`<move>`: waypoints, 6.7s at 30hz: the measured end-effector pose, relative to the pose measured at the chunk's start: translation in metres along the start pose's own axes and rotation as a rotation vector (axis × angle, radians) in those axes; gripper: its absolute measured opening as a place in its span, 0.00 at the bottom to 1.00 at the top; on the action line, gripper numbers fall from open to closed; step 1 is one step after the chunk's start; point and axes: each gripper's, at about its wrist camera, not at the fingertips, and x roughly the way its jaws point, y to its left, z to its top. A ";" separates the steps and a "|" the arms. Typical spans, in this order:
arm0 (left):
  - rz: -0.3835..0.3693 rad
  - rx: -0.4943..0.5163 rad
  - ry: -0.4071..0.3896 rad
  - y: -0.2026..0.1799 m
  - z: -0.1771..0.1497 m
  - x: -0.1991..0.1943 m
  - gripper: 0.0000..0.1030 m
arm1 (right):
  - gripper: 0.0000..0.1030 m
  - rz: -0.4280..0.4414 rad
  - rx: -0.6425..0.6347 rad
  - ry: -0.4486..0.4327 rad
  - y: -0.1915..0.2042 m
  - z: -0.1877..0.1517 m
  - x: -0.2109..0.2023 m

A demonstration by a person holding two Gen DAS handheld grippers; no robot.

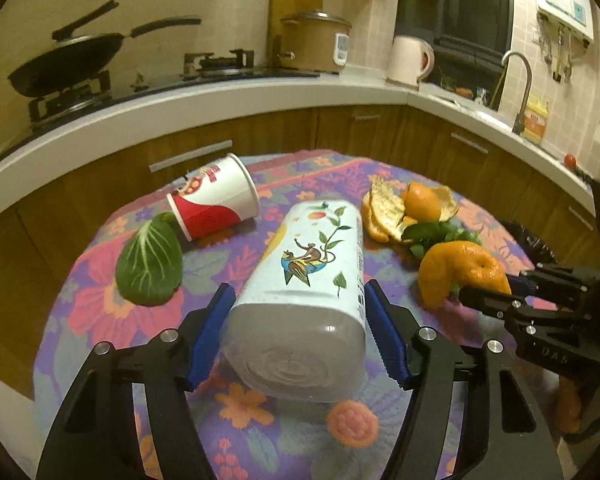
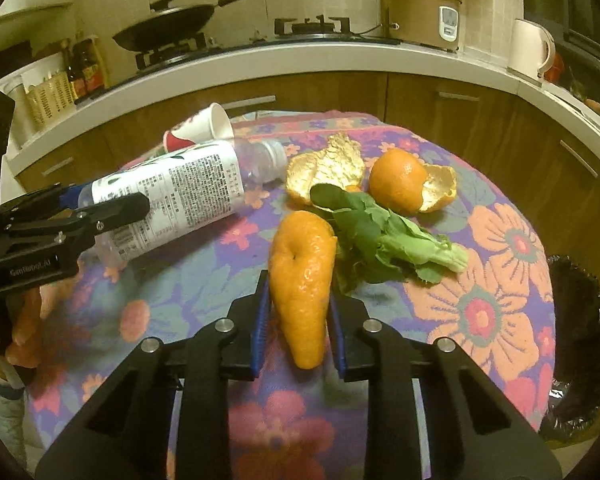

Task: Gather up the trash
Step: 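Grasp the plastic bottle with the left gripper while the right gripper grasps an orange peel, then carry the bottle and peel over the black bin and open both grippers, then move both grippers back over the table toward the bok choy leaves, then grasp a bok choy leaf with the left gripper while the right gripper grasps another leaf, then carry both bok choy leaves over the bin and open both grippers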

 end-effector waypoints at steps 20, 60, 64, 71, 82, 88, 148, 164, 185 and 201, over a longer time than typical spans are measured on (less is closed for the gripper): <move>-0.027 -0.012 -0.191 -0.026 0.037 -0.064 0.59 | 0.22 0.048 0.048 -0.186 -0.027 0.017 -0.084; -0.474 0.283 0.073 -0.388 0.108 0.145 0.57 | 0.54 -0.316 0.623 -0.003 -0.337 -0.115 -0.074; -0.505 0.291 0.138 -0.394 0.101 0.158 0.60 | 0.54 -0.323 0.629 -0.023 -0.338 -0.123 -0.089; -0.487 0.319 0.110 -0.383 0.100 0.135 0.66 | 0.54 -0.341 0.633 -0.076 -0.325 -0.125 -0.121; -0.467 0.234 -0.043 -0.304 0.115 0.057 0.73 | 0.54 -0.271 0.468 -0.188 -0.250 -0.062 -0.141; -0.376 0.160 -0.130 -0.231 0.112 0.020 0.75 | 0.54 -0.203 0.362 -0.194 -0.198 -0.028 -0.118; 0.220 -0.242 0.017 0.133 0.030 0.056 0.12 | 0.34 -0.191 0.059 0.009 -0.039 0.032 0.041; 0.132 -0.095 -0.145 0.055 0.056 0.006 0.12 | 0.04 -0.077 0.121 -0.122 -0.049 0.026 -0.020; -0.230 0.199 -0.087 -0.187 0.104 0.036 0.12 | 0.01 -0.187 0.380 -0.274 -0.184 0.005 -0.119; -0.382 0.327 0.139 -0.352 0.080 0.126 0.18 | 0.13 -0.307 0.636 -0.132 -0.319 -0.083 -0.105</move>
